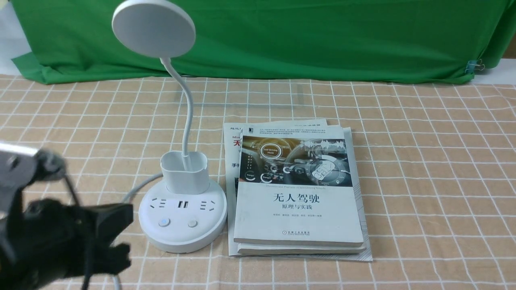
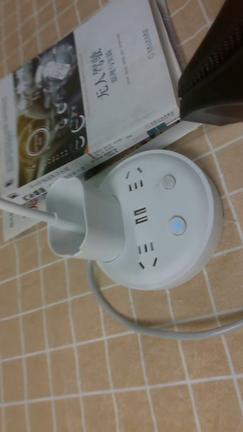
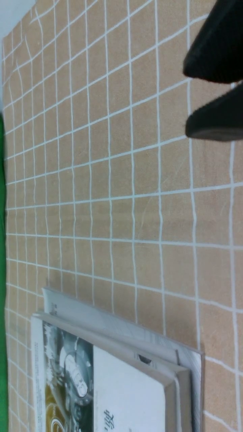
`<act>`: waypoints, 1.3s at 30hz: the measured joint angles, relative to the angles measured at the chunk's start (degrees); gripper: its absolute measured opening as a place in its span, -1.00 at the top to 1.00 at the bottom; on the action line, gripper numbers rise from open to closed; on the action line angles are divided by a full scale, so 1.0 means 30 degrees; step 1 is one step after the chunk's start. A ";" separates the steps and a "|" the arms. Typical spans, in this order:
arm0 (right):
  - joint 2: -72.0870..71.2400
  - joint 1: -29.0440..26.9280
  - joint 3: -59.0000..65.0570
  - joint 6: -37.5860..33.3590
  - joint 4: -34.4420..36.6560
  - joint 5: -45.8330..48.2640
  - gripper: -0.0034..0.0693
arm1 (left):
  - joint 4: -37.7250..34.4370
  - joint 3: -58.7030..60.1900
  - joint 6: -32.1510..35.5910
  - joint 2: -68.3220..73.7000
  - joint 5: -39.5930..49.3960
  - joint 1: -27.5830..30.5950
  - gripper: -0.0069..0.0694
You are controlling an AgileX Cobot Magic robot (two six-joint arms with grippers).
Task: Turn off the desk lamp on the light coffee tablecloth by hand.
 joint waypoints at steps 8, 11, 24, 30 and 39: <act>0.0000 0.0000 0.0000 0.0000 0.0000 0.0000 0.24 | -0.0018 0.3464 0.0000 -0.3827 -0.1128 0.0000 0.83; 0.0000 0.0000 0.0000 0.0000 0.0000 0.0000 0.24 | -0.0037 0.4048 0.0000 -0.3891 -0.1173 0.0000 0.83; 0.0000 0.0000 0.0000 -0.0038 0.0000 0.0000 0.24 | 0.1204 0.4408 0.0000 -0.3891 -0.2674 0.0000 0.83; 0.0000 0.0000 0.0000 -0.0042 0.0000 0.0000 0.24 | 0.1328 0.4978 0.0217 -0.5340 -0.3556 0.1000 0.83; 0.0000 0.0000 0.0000 -0.0155 0.0000 0.0000 0.24 | 0.1328 0.7691 0.0158 -1.0972 -0.3539 0.6195 0.83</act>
